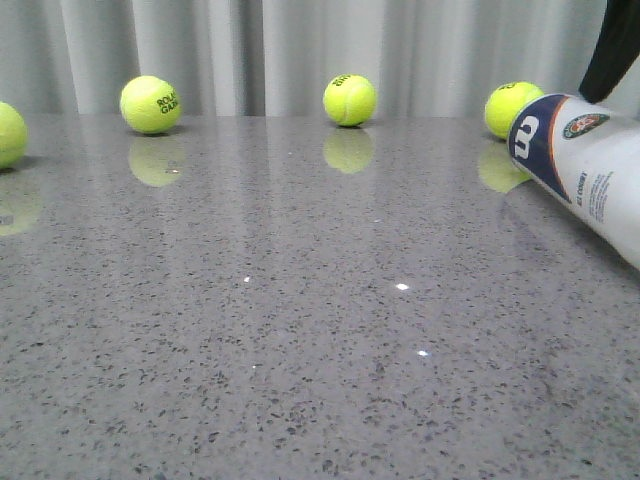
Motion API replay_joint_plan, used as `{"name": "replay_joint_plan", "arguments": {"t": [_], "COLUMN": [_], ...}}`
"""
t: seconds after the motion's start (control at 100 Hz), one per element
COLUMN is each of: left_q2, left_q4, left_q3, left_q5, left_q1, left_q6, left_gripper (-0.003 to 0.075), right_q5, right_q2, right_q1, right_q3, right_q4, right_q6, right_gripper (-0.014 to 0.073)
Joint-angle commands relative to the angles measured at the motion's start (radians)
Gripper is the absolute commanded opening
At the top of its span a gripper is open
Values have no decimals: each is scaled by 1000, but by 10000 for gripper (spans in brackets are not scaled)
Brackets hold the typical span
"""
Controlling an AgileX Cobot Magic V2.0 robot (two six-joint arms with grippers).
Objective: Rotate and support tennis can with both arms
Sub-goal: 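Grasp the can's middle with the right gripper and lift it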
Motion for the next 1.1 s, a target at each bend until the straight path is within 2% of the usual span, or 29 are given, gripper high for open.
{"name": "replay_joint_plan", "arguments": {"t": [0.0,0.19,0.27,0.32,0.47,0.54,0.74,1.09], "left_q2": [-40,-40,-40,-40,-40,-40,-40,-40], "left_q4": [-6,-6,-6,-6,-6,-6,-6,-6], "left_q3": [48,48,48,48,48,48,48,48], "left_q5": [-76,-76,-76,-76,-76,-76,-76,-76], "left_q1": [2,2,2,2,2,2,2,2], "left_q6": [-8,-8,-8,-8,-8,-8,-8,-8], "left_gripper": [-21,-21,-21,-21,-21,-21,-21,-21], "right_q5": [-30,-65,-66,-66,-64,-57,11,101], "right_q2": [14,72,86,90,94,94,91,180], "right_q1": [0,0,0,0,0,0,28,215], "right_q3": [-41,-47,-47,-47,-47,-49,-112,-342], "right_q4": [27,26,26,26,27,27,23,19], "right_q6": [-13,-19,-20,-20,-20,-21,-83,-259], "right_gripper": [626,626,601,554,307,250,248,248]}}
